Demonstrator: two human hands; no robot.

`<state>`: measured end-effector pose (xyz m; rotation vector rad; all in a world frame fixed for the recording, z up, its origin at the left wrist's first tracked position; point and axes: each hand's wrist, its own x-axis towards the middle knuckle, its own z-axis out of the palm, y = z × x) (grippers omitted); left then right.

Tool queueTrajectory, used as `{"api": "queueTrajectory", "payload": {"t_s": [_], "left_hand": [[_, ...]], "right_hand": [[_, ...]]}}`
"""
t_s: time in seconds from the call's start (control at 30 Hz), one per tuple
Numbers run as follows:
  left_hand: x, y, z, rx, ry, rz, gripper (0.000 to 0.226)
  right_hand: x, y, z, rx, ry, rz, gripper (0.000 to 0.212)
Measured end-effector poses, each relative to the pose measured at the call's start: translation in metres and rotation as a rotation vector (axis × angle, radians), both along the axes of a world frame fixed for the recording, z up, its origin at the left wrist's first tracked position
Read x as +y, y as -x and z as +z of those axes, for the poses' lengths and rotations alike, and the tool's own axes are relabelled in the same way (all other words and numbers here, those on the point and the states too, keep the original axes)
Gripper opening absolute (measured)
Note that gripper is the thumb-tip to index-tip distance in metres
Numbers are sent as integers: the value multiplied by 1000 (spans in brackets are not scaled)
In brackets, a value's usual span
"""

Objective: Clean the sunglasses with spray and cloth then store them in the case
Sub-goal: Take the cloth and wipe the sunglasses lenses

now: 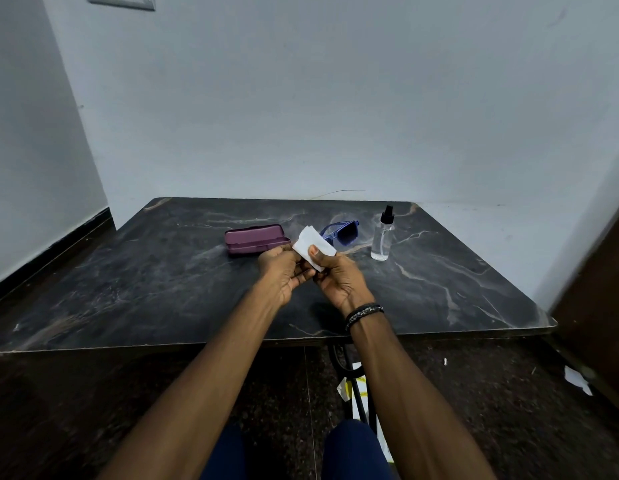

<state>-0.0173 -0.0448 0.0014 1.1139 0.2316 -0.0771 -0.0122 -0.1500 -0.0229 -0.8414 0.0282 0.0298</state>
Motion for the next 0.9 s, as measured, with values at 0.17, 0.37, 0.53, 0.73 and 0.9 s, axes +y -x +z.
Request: {"api": "queueTrajectory", "payload": {"t_s": [0.17,0.37,0.53,0.73,0.9], "left_hand": [[1,-1,0,-7,10,-1,21],[2,-2,-1,7,56,-18,9],[2,-1,2,10,96,8,10],[1,2,2,0,50,14,20],[2,1,0,-3,14,-5,17]], "right_hand": [[2,0,2,-7,23,-25,20],[0,-6,0,-25,13,-39,55],[-8,-4,-7,-65,6,59,26],[-3,-4,-6,-18,63,28,33],[-2,-5,-5,-19,64,-8,37]]}}
